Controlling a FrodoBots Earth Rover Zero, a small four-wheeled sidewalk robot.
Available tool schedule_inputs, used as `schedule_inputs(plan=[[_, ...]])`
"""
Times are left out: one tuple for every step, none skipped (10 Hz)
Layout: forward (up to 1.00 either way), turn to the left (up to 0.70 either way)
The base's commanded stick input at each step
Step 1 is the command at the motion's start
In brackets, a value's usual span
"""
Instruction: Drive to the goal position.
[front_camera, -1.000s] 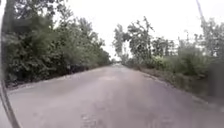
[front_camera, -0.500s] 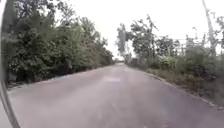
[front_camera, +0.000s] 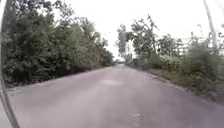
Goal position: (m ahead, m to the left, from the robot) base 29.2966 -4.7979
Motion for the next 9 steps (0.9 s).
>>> schedule_inputs(plan=[[0.7, 0.0], [0.7, 0.0], [0.7, 0.0], [0.7, -0.2], [0.7, -0.34], [0.7, -0.34], [0.7, -0.31], [0.7, -0.07], [0.7, 0.0]])
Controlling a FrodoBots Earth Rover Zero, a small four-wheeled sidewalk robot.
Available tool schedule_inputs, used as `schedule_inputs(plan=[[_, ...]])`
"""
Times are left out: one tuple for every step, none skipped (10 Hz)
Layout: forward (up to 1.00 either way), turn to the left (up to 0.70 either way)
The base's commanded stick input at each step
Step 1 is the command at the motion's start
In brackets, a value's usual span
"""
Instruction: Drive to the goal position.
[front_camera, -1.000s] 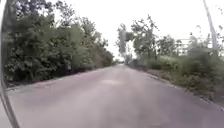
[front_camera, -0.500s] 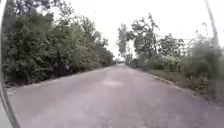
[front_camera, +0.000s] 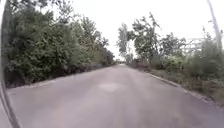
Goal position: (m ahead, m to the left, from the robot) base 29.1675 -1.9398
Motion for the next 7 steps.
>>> schedule_inputs(plan=[[0.7, 0.0], [0.7, 0.0], [0.7, 0.0], [0.7, 0.0], [0.7, 0.0], [0.7, 0.0], [0.7, 0.0]])
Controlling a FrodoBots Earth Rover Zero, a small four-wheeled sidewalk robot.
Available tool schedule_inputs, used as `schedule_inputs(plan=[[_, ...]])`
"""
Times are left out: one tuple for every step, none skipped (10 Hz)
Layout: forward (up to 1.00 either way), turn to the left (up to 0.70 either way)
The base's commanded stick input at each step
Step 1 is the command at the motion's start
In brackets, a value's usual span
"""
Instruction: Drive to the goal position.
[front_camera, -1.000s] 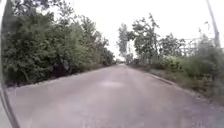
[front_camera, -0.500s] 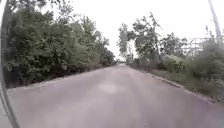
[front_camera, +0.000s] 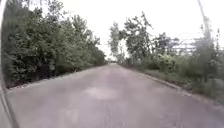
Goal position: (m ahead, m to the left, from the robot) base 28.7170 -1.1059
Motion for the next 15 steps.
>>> schedule_inputs(plan=[[0.7, 0.0], [0.7, 0.0], [0.7, 0.0], [0.7, 0.0], [0.7, 0.0], [0.7, 0.0], [0.7, 0.0], [0.7, 0.0], [0.7, 0.0], [0.7, 0.0], [0.7, 0.0], [0.7, 0.0], [0.7, 0.0], [0.7, 0.0], [0.7, 0.0]])
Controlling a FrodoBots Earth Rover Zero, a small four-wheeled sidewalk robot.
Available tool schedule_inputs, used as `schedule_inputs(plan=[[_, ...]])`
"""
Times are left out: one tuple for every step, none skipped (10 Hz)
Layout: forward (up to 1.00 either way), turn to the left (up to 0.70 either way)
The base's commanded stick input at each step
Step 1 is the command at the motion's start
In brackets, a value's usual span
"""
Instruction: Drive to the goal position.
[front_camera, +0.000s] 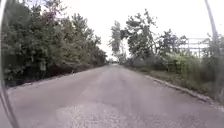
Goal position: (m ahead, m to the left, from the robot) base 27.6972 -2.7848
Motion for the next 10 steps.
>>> schedule_inputs(plan=[[0.7, 0.0], [0.7, 0.0], [0.7, 0.0], [0.7, 0.0], [0.7, 0.0], [0.7, 0.0], [0.7, 0.0], [0.7, 0.0], [0.7, 0.01], [0.7, 0.03]])
